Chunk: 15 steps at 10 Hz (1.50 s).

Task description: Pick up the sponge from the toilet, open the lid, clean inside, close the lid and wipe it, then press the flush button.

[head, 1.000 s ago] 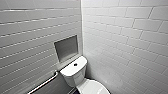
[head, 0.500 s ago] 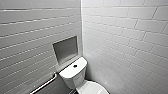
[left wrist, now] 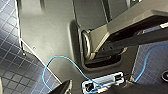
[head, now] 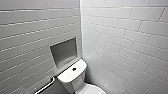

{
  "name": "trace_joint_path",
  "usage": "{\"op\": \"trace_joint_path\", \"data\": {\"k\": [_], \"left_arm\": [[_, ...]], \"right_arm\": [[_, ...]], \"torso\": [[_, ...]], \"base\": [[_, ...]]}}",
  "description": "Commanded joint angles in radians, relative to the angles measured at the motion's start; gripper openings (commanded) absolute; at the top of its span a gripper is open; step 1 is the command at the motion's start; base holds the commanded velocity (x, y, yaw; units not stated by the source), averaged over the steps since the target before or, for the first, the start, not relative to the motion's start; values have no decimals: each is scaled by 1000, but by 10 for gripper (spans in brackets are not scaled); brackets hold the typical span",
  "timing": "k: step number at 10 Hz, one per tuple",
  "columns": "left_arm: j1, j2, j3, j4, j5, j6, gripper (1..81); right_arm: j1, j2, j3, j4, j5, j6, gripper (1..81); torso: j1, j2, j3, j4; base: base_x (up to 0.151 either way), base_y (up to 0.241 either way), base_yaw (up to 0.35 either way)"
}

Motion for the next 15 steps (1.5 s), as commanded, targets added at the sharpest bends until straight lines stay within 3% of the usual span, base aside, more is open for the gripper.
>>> {"op": "trace_joint_path", "data": {"k": [1, 5, 8, 11, 15], "left_arm": [[-21, 2, 3, -6, 59, -2, 811], [-22, 0, 3, -6, 59, -2, 811], [-21, -18, 43, -6, 59, -3, 811], [-24, -148, 260, -7, 59, -5, 811], [-48, -415, 627, -7, 58, -40, 811]], "right_arm": [[8, -17, 9, 6, -74, -7, 10], [8, -28, -19, 14, -74, -1, 10], [-10, -101, 68, 11, -61, 4, 10], [-30, -189, 208, 13, -13, 4, 10], [-35, -223, 251, 12, -6, 4, 10]], "torso": [[0, 0, 0, 0], [0, 0, 0, 0], [1, 1, 0, 0], [0, 1, 0, 0], [0, 1, 0, 0]], "base": [[116, 0, 0], [86, 0, 0], [0, 0, 0], [0, 0, 0], [0, 0, 0]]}}
